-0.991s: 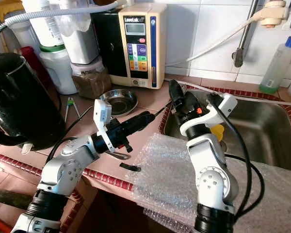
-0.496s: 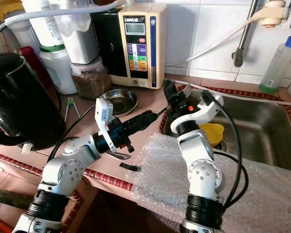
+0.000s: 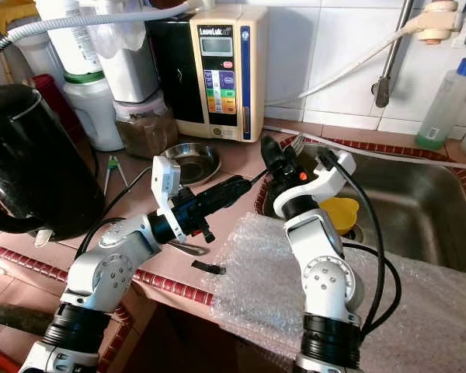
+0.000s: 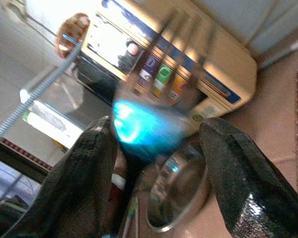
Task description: Kitchen organization
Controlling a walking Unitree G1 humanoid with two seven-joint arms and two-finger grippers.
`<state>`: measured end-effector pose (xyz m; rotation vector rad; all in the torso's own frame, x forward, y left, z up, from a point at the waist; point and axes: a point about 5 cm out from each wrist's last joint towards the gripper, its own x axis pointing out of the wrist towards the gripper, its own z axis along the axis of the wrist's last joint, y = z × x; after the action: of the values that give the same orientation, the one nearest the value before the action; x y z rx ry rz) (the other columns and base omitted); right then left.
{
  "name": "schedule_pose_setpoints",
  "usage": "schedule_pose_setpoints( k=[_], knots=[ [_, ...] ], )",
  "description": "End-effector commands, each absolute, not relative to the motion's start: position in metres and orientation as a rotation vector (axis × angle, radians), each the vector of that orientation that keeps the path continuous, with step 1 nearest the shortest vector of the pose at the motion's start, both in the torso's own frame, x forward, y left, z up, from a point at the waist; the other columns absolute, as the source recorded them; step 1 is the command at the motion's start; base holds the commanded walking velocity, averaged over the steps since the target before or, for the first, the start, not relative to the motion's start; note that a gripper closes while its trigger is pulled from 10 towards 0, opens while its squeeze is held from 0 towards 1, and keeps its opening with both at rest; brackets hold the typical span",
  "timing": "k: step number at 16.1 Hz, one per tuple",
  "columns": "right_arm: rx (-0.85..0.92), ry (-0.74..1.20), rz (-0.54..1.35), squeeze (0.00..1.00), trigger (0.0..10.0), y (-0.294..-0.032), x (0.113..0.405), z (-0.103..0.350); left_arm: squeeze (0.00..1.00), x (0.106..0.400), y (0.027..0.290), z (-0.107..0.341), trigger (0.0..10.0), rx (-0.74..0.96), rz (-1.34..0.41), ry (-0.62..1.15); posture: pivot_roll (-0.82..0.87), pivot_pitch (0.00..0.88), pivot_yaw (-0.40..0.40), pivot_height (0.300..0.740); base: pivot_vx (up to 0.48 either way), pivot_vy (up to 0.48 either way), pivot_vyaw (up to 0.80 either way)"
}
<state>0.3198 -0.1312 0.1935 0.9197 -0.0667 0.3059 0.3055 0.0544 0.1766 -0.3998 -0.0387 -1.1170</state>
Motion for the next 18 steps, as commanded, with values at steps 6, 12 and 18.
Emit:
schedule_pose_setpoints(
  k=[6, 12, 18],
  knots=[
    [0.904, 0.081, 0.300, 0.00, 0.0, -0.123, 0.324, 0.181, 0.00, 0.307, 0.053, 0.183, 0.0, -0.385, -1.123, -0.071, -0.03, 0.000, 0.076, 0.740, 0.000, 0.000, 0.00],
    [0.914, 0.059, 0.272, 0.00, 0.0, -0.138, 0.328, 0.186, 0.00, 0.305, 0.050, 0.181, 0.0, -0.386, -1.136, -0.070, -0.03, 0.000, 0.076, 0.740, 0.000, 0.000, 0.00],
    [0.906, 0.059, 0.247, 0.00, 0.0, -0.142, 0.327, 0.184, 0.00, 0.305, 0.050, 0.180, 0.0, -0.383, -1.137, -0.064, -0.03, 0.000, 0.077, 0.740, 0.000, 0.000, 0.00]
  ],
)
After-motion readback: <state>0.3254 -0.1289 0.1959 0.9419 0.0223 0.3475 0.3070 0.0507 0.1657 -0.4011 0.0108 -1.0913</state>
